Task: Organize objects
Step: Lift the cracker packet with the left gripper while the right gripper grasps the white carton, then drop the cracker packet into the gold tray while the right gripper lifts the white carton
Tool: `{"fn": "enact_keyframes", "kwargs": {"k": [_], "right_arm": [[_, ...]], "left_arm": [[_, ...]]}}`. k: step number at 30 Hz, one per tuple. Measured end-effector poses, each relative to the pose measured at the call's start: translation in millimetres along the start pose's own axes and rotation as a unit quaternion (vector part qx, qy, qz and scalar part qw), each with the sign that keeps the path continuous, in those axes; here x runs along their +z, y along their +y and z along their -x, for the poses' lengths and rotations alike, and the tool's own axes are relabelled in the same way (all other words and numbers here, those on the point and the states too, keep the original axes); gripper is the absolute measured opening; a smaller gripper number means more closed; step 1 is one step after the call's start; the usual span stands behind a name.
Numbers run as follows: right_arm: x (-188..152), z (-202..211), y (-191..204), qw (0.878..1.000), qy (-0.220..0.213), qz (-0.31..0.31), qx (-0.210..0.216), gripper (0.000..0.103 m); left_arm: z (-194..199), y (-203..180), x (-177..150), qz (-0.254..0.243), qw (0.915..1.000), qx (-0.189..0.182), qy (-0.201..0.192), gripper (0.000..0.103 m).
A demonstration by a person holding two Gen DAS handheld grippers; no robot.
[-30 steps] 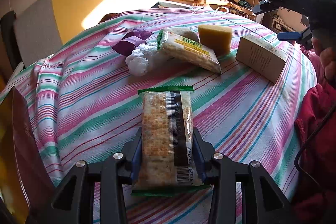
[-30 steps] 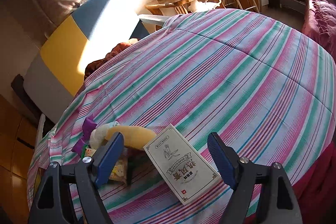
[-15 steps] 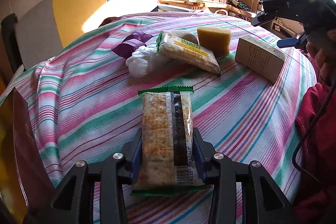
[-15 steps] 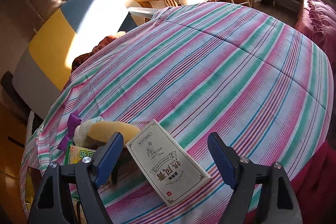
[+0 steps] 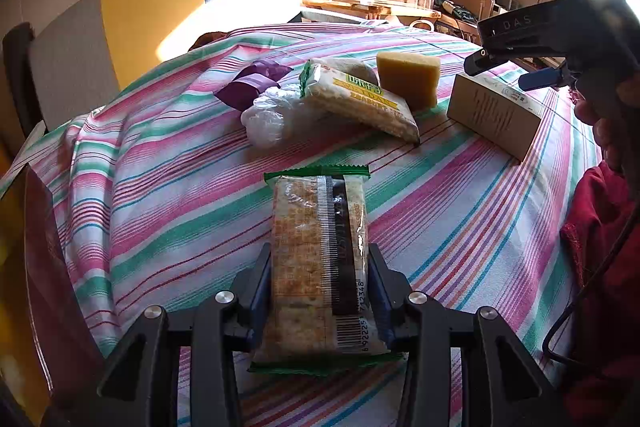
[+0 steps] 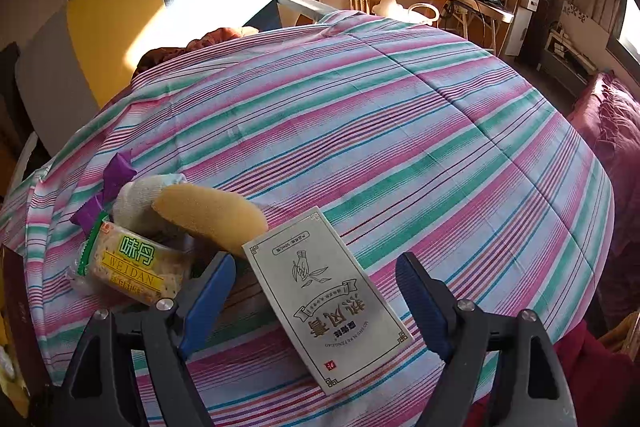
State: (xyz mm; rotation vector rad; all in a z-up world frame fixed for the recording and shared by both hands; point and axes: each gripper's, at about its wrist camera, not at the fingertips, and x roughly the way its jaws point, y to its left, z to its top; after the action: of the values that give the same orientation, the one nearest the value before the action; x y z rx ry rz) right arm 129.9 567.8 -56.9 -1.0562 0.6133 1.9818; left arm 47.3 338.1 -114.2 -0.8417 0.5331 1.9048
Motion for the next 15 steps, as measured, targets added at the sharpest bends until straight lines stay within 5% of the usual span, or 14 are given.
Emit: {"fn": "enact_keyframes", "kwargs": {"k": [11,13,15], "right_arm": [[-5,-15,11,0.998,0.03,0.044,-0.038,0.083],[-7,-21,11,0.997,0.045,0.051,-0.047,0.057],[-8,-23,9,0.997,0.05,0.048,-0.044,0.051]], "left_arm": [[0,0,0,0.0,1.0,-0.001,0.0,0.045],[0,0,0,-0.001,1.0,-0.003,0.0,0.044],[0,-1,2,-0.005,1.0,0.0,0.006,0.042]]}}
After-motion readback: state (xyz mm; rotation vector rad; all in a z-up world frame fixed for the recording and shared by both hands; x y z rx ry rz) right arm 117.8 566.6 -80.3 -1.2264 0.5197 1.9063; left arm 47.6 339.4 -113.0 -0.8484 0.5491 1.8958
